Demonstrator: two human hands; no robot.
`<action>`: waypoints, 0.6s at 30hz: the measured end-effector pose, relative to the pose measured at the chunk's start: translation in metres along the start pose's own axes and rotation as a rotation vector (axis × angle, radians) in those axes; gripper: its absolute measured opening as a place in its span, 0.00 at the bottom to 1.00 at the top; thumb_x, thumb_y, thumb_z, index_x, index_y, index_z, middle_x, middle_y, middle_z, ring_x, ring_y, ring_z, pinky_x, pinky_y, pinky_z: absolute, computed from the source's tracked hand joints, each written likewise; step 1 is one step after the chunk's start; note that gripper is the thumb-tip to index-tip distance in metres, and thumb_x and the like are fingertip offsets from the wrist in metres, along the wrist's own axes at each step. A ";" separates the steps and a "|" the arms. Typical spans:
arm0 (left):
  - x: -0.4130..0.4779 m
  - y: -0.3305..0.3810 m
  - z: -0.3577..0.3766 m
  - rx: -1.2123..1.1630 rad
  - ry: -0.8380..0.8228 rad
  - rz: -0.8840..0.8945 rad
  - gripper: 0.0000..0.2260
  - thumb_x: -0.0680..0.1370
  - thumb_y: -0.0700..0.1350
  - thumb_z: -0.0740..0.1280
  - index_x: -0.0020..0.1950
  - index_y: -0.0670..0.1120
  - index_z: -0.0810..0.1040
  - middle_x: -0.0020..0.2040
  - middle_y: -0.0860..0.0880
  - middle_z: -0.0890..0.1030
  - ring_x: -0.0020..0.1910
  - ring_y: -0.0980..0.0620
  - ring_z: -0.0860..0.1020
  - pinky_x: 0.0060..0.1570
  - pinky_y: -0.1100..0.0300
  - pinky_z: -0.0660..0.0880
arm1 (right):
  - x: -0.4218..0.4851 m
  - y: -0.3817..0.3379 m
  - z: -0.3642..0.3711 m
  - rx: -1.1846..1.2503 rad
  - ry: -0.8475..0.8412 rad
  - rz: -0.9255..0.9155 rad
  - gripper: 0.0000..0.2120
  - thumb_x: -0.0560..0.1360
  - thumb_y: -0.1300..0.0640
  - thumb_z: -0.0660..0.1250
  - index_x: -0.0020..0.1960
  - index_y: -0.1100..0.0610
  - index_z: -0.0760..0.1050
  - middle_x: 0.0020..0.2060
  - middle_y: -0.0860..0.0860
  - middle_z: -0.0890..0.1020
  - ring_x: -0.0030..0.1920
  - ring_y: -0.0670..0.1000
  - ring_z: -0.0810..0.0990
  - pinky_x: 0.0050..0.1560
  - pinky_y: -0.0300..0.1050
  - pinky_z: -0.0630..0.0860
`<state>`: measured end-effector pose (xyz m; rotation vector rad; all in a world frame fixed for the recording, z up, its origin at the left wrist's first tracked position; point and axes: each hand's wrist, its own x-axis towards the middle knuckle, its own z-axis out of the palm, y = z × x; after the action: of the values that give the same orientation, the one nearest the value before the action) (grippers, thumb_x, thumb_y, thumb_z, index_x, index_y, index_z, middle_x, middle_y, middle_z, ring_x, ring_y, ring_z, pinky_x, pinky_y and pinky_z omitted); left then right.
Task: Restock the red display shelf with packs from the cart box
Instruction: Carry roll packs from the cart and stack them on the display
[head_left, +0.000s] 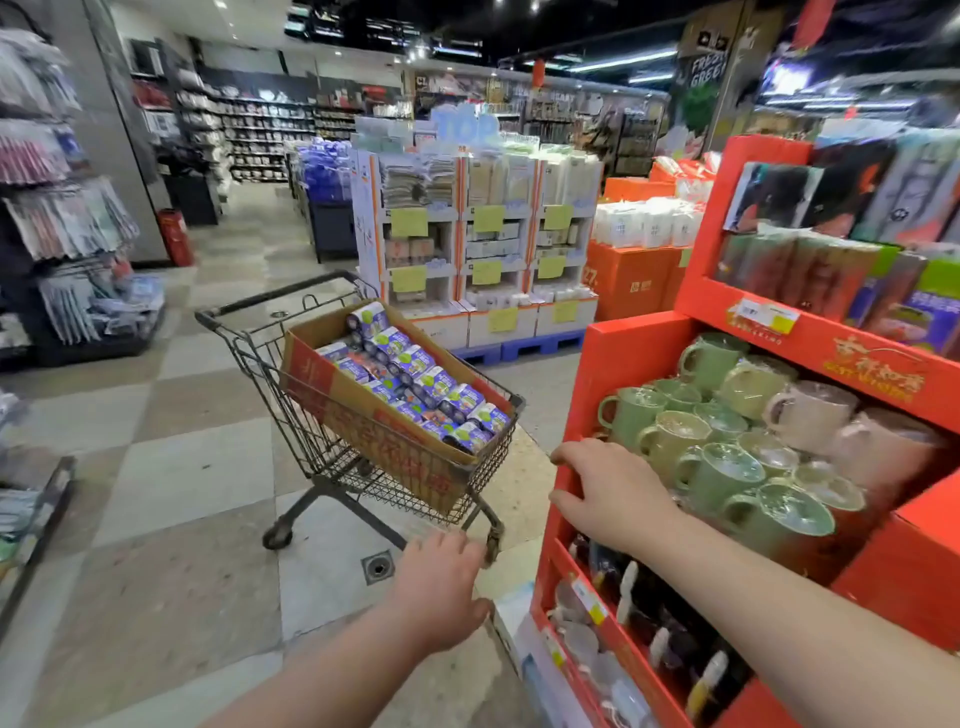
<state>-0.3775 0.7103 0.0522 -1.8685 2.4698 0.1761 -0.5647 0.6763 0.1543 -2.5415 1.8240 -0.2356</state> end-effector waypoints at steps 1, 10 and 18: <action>0.001 -0.017 0.000 -0.010 0.001 -0.007 0.24 0.76 0.57 0.61 0.70 0.51 0.65 0.67 0.48 0.68 0.67 0.45 0.67 0.66 0.54 0.64 | 0.011 -0.010 0.006 0.008 -0.003 0.001 0.21 0.76 0.47 0.62 0.67 0.50 0.69 0.63 0.50 0.75 0.64 0.55 0.72 0.61 0.48 0.70; 0.022 -0.115 -0.002 -0.051 0.012 -0.072 0.23 0.77 0.58 0.60 0.69 0.51 0.64 0.64 0.49 0.69 0.66 0.47 0.67 0.64 0.53 0.65 | 0.071 -0.067 0.070 0.010 -0.200 0.001 0.19 0.76 0.48 0.60 0.66 0.50 0.69 0.63 0.50 0.75 0.64 0.55 0.72 0.61 0.50 0.71; 0.083 -0.166 -0.020 -0.031 0.065 -0.116 0.25 0.77 0.58 0.61 0.71 0.50 0.64 0.66 0.49 0.69 0.67 0.46 0.66 0.64 0.52 0.64 | 0.126 -0.075 0.122 0.007 -0.371 -0.032 0.20 0.76 0.47 0.60 0.67 0.51 0.68 0.63 0.51 0.74 0.64 0.56 0.71 0.61 0.49 0.71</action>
<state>-0.2396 0.5841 0.0532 -2.0550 2.4040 0.1525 -0.4397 0.5712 0.0560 -2.4066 1.6384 0.2156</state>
